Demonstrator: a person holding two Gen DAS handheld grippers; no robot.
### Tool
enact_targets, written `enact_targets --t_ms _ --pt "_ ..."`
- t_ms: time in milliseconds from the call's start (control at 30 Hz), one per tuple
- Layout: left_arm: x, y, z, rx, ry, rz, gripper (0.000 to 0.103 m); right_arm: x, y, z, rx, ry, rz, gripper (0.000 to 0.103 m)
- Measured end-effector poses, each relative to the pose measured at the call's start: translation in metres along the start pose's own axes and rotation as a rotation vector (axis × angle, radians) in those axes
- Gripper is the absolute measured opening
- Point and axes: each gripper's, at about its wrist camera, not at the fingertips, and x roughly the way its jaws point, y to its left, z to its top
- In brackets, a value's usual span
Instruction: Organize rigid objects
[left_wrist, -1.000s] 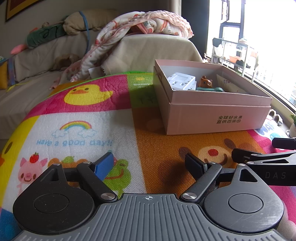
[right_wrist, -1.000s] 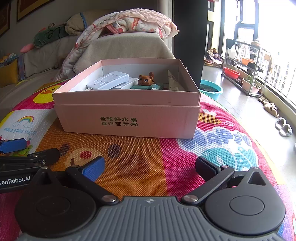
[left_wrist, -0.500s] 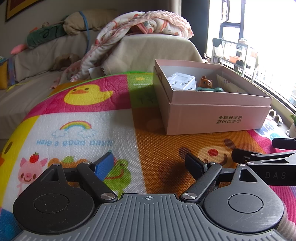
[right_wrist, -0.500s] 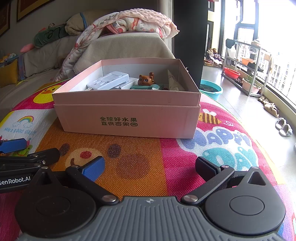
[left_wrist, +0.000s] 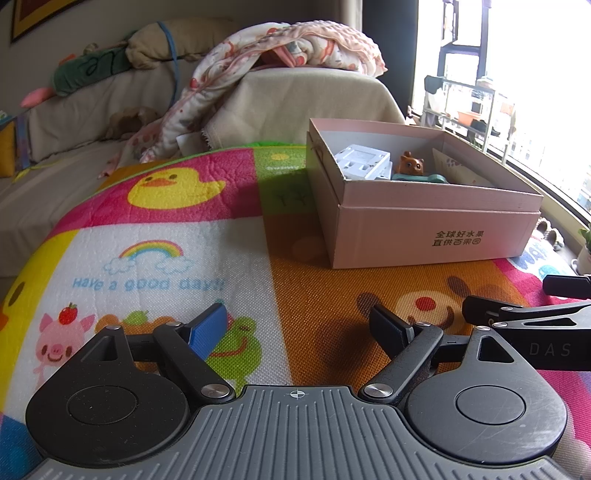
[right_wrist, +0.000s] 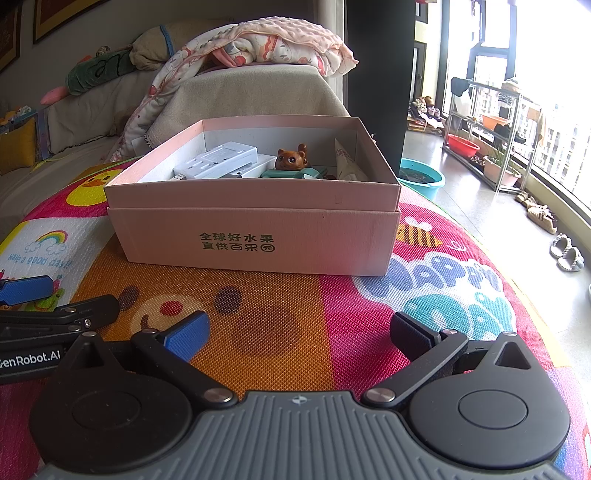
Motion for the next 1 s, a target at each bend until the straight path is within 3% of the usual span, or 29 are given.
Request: enact_targets --t_ms 1000 --pt "-0.0002 -0.0013 0.0001 0.008 0.001 0.006 0.089 -0.0002 0.0 0.0 0.0 0.0 0.0 0.103"
